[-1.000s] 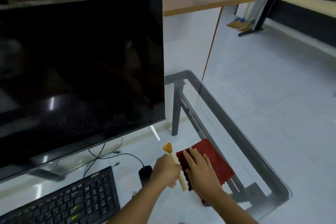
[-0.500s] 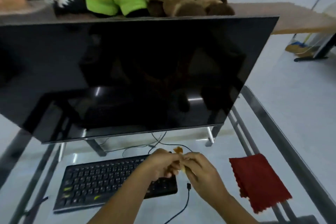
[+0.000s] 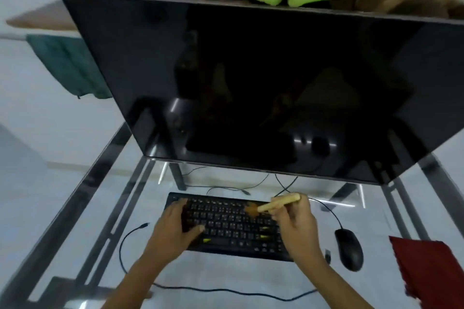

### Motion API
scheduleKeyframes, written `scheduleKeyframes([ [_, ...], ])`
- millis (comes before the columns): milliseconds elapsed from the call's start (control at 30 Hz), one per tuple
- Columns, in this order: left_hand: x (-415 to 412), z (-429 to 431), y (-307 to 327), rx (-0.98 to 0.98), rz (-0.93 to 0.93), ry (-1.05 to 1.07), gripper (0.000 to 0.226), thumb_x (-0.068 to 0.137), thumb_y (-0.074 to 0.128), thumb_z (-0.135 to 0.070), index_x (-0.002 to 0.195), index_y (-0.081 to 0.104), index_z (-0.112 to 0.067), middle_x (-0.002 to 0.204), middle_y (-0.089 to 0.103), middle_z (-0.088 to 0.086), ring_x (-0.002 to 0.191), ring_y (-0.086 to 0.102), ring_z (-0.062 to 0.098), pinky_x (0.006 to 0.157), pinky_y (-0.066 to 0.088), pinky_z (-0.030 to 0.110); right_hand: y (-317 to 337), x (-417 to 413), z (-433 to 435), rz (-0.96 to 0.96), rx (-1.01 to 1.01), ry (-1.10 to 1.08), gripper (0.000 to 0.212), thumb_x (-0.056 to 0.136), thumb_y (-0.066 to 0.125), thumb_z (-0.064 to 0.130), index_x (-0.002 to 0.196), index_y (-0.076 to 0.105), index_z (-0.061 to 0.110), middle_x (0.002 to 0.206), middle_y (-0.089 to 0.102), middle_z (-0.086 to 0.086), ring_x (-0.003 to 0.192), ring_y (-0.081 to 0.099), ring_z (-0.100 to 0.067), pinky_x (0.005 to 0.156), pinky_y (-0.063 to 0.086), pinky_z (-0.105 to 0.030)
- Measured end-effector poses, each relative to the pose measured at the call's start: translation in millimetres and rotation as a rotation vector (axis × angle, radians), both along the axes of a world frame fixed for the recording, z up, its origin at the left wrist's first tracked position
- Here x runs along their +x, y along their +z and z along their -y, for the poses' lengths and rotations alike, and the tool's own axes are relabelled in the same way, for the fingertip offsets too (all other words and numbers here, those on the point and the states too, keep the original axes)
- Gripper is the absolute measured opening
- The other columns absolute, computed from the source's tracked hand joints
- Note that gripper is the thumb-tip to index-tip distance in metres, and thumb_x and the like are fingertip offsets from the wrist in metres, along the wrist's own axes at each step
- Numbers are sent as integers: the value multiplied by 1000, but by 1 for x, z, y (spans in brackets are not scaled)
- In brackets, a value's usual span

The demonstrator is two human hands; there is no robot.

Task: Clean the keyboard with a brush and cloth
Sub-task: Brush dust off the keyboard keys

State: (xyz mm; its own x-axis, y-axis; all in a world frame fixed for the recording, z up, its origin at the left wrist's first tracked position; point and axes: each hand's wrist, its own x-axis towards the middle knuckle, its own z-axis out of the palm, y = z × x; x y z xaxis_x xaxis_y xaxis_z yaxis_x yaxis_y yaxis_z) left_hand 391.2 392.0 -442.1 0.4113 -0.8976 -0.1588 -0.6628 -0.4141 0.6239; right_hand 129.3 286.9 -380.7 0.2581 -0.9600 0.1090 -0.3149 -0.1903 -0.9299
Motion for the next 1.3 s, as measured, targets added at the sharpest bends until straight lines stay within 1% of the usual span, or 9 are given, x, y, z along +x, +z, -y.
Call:
scheduleKeyframes([
  [133,40,-33,-37,72,50,-85,126,58,61,-82,153,3,-23,159,10,-9,148,7,17,118,12,51,-22,35,-14,-27,122,59,24,92,63,8,100,54,29,89,68,2,80,68,-19,69,58,-45],
  [267,44,-47,-54,7,96,-142,131,57,51,-91,151,-12,-25,161,-4,-3,147,-9,12,119,1,45,-38,67,-25,-166,228,219,16,91,63,10,94,60,25,90,68,5,83,67,-9,76,58,-42],
  [467,36,-55,-60,-104,88,-87,123,61,55,-86,150,-13,-33,159,10,-6,148,6,13,118,-4,36,-37,73,0,-153,21,6,19,92,61,2,90,56,20,87,65,0,79,65,-9,71,52,-19],
  [600,33,-55,-61,-107,128,-33,121,65,54,-84,153,0,-22,158,24,-1,145,22,18,121,3,40,-42,81,-3,-180,206,173,8,94,60,9,92,57,16,81,70,-4,74,69,-18,71,58,-42],
  [700,30,-56,-61,-133,144,-24,118,69,55,-81,153,-1,-21,159,19,-3,146,18,14,121,4,39,-34,91,2,-150,48,1,6,94,61,13,95,57,17,80,68,-1,68,64,-11,60,54,-35],
  [867,29,-55,-55,-154,181,-30,110,74,55,-77,153,6,-18,156,30,-1,142,19,5,120,11,42,-30,122,-9,-174,156,326,5,94,61,10,91,59,12,81,71,2,71,68,-13,65,58,-31],
  [1000,29,-55,-56,-146,176,-29,111,75,55,-78,154,7,-17,156,28,-2,141,28,11,121,6,37,-28,132,-2,-51,84,103,9,94,60,9,91,55,14,78,69,-2,68,68,-15,58,56,-28],
  [1133,31,-57,-58,-142,183,-31,108,77,54,-77,153,8,-16,155,31,-1,140,34,11,121,6,38,-35,143,-23,-190,326,490,9,95,60,12,90,57,19,78,70,-6,71,71,-18,64,60,-29],
  [1300,31,-56,-60,-156,173,-27,111,75,54,-79,153,10,-15,156,29,-2,142,30,10,121,10,43,-33,140,-9,-63,129,141,14,94,60,14,86,56,25,76,69,-4,70,69,-22,64,58,-33],
])
